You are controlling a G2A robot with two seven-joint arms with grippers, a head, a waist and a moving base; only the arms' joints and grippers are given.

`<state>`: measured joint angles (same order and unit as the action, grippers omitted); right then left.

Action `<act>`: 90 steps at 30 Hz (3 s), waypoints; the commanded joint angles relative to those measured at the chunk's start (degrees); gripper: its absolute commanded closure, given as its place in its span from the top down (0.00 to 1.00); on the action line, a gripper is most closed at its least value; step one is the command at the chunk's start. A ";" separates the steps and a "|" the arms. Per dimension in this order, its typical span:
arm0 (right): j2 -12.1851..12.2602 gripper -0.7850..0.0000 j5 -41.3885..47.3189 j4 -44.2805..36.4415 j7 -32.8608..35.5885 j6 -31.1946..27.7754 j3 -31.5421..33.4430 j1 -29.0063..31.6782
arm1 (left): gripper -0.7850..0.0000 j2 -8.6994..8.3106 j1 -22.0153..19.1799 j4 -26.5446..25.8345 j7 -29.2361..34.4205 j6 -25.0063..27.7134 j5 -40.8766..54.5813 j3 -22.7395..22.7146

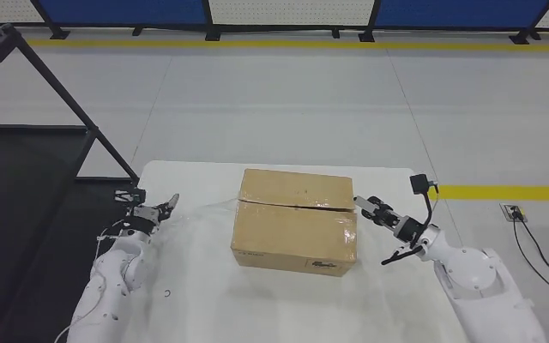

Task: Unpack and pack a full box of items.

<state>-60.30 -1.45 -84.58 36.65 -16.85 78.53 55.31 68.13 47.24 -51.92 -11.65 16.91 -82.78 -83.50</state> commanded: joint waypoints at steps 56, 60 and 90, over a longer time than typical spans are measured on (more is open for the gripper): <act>0.04 1.00 -2.94 -6.69 -1.99 4.51 0.04 2.67 | 1.00 6.14 -18.77 17.12 -7.42 -17.10 13.09 7.78; 0.01 1.00 -2.91 -6.37 -1.82 4.29 -0.03 2.48 | 1.00 5.99 -18.12 16.32 -8.69 -16.93 14.15 6.94; -0.54 1.00 4.63 -9.62 -3.64 2.72 -0.61 4.02 | 1.00 4.28 -3.86 -1.88 -17.33 -14.47 21.18 -1.25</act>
<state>-60.69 3.05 -93.95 33.03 -15.16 78.88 59.76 72.41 42.58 -53.35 -28.53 2.53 -61.94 -84.52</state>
